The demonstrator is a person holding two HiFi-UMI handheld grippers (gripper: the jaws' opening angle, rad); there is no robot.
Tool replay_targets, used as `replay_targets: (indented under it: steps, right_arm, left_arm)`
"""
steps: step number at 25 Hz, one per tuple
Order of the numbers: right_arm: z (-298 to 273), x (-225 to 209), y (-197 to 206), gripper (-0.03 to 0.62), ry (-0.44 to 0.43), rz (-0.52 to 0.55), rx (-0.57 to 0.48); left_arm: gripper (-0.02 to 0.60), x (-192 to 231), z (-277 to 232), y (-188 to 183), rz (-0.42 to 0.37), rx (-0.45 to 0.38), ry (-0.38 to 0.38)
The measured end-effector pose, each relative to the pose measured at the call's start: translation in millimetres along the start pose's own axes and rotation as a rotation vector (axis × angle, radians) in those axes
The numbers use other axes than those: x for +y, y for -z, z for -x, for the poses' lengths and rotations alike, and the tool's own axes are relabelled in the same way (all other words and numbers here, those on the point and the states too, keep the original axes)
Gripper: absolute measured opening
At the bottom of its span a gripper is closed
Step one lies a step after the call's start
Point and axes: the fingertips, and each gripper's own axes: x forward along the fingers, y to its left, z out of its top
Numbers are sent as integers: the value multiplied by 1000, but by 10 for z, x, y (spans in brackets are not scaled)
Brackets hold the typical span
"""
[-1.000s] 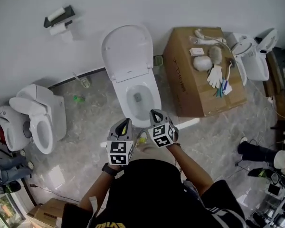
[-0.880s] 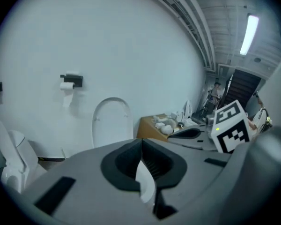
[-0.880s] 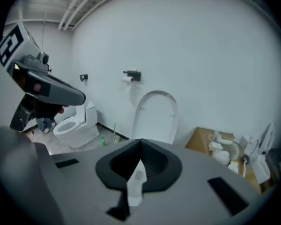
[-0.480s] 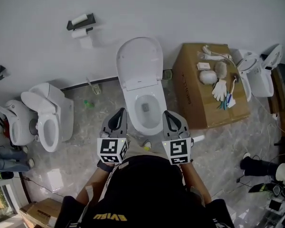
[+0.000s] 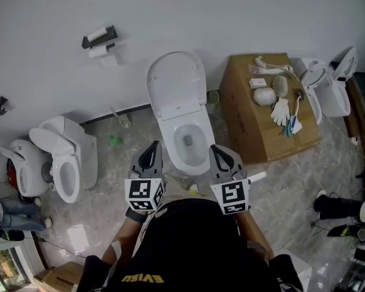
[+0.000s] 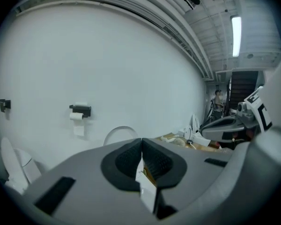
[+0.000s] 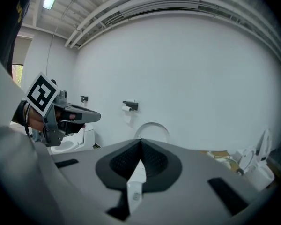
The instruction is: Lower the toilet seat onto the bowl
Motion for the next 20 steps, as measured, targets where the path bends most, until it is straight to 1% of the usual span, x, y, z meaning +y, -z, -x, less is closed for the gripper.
replay_targets:
  steps: [7,15,20]
  right_arm:
    - [14,15,-21,-8,13,-7,1]
    - [51,54,38,-8,21,-20,11]
    - [88,56,42,-8,29,-19,13]
  left_arm:
    - [12,54,18,46,-5,19,9]
    - [12,-61,0,100,-11,31,51]
    - [12,-106,29,122,-17,38,63]
